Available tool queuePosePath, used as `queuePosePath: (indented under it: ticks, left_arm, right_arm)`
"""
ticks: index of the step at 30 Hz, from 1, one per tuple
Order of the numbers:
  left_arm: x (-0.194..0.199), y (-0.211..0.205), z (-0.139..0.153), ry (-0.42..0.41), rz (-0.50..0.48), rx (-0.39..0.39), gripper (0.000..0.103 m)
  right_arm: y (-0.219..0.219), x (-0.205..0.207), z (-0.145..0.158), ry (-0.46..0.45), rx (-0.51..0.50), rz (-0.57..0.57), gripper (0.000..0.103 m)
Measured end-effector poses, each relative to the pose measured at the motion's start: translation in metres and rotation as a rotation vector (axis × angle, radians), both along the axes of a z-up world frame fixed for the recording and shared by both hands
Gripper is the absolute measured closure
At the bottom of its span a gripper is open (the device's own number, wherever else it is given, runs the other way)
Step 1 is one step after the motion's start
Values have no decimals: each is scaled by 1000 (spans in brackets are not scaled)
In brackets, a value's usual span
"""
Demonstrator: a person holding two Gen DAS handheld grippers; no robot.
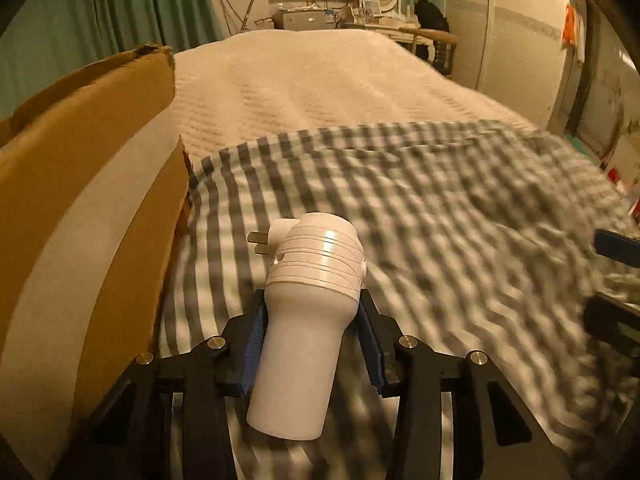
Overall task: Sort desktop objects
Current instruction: 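Drop the white bottle into the cardboard box with the left gripper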
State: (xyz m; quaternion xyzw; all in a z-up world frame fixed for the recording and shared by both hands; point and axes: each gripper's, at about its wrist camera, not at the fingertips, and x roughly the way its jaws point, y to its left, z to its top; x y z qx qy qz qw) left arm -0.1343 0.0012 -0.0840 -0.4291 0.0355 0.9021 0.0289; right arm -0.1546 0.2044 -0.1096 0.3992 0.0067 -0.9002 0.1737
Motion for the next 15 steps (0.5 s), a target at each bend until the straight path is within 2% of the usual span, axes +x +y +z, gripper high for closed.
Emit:
queuePosePath:
  ticks: [4, 8, 11, 13, 15]
  left_arm:
    - [36, 4, 39, 34, 10, 73, 60]
    - [58, 0, 108, 122, -4, 92, 60]
    - [66, -18, 157, 166, 30, 83, 60]
    - [71, -40, 178, 190, 71, 89, 60]
    - [79, -67, 195, 216, 121, 71, 60]
  right_arm:
    - [-15, 23, 39, 48, 35, 6, 7]
    - [-32, 44, 103, 123, 32, -9, 7]
    - [-53, 56, 148, 160, 15, -11, 7]
    - [-70, 64, 172, 199, 4, -10, 7]
    - [-84, 67, 183, 212, 4, -18, 7]
